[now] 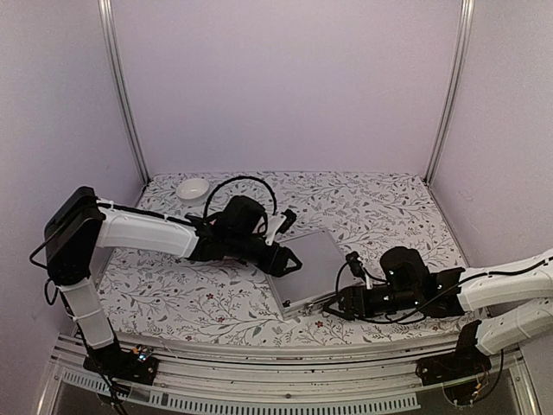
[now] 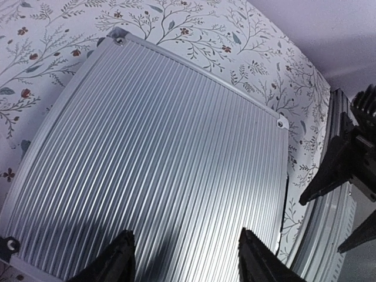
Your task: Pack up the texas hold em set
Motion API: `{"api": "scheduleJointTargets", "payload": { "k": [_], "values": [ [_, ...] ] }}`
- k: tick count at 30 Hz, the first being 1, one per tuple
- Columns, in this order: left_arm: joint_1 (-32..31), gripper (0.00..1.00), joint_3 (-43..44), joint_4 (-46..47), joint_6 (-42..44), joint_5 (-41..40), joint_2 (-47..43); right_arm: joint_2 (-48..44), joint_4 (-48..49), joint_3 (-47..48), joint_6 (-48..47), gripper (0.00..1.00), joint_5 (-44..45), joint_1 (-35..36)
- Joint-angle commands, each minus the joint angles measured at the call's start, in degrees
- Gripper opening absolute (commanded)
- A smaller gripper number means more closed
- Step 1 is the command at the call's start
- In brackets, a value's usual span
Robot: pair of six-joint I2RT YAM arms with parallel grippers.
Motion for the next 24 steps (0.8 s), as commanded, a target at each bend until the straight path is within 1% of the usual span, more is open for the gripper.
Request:
{"api": "scheduleJointTargets", "payload": {
  "k": [1,7,13,24],
  "values": [
    [0.02,0.58,-0.25,0.7,1.19,1.25,0.86,3.12,6.07,-1.08,3.29,0.72,3.97,1.16],
    [0.0,0.55,-4.16,2.84,0.08,0.14,0.75,7.74,8.28,-0.89,2.43,0.71,5.42,1.53],
    [0.0,0.54,-6.29,3.92,-0.24,-0.32,1.2,12.95,10.89,-0.38,2.27,0.71,7.78,2.85],
    [-0.06,0.51,-8.79,4.58,-1.09,-0.94,0.63,17.95,13.04,-0.3,0.26,0.71,12.42,4.24]
  ]
}}
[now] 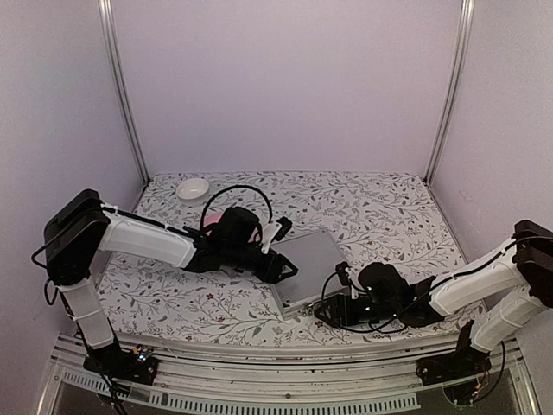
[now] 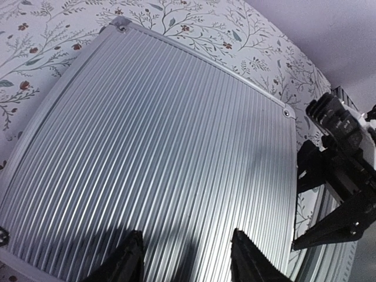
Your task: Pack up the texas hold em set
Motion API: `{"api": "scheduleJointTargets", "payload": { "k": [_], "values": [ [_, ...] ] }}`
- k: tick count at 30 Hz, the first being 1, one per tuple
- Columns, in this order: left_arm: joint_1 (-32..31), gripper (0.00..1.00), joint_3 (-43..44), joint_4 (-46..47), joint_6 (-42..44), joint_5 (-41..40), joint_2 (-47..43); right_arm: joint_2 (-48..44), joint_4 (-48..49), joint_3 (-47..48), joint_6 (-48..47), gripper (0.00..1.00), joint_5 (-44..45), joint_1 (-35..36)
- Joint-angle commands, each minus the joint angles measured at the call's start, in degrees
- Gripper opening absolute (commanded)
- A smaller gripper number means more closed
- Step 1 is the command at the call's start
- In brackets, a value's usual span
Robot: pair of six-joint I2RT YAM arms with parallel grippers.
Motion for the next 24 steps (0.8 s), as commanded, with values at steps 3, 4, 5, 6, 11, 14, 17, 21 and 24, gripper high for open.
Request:
{"api": "scheduleJointTargets", "payload": {
  "k": [3,4,5,6,11,14,17,21,24],
  "values": [
    [0.0,0.5,-2.62,-3.56,-1.31,-0.45,0.52,3.24,2.71,0.36,-1.77,0.71,2.44,0.55],
    [-0.03,0.5,-2.71,-3.56,-1.31,-0.44,0.44,3.68,2.98,0.56,-1.82,0.71,2.25,0.55],
    [-0.02,0.5,-2.71,-3.56,-1.34,-0.39,0.31,4.11,3.3,0.7,-1.9,0.71,2.1,0.55],
    [-0.12,0.5,-2.8,-3.63,-1.32,-0.43,0.25,4.57,3.55,0.85,-1.85,0.71,1.76,0.55],
    [-0.09,0.49,-2.98,-3.83,-1.23,-0.53,-0.03,5.13,5.45,1.04,-0.22,0.71,-0.85,0.55],
    [-0.08,0.49,-3.07,-3.83,-1.18,-0.53,-0.03,3.97,5.73,0.92,1.64,0.71,-1.3,0.55],
    [-0.05,0.49,-3.07,-3.83,-1.23,-0.52,-0.09,3.11,5.8,1.1,3.79,0.71,-1.95,0.57],
    [-0.07,0.49,-3.04,-3.83,-1.14,-0.52,-0.16,2.17,5.89,1.22,5.97,0.7,-2.68,0.53],
    [-0.09,0.49,-3.03,-3.83,-1.06,-0.52,-0.21,0.76,4.64,1.62,7.42,0.7,-2.46,0.59]
  ]
}}
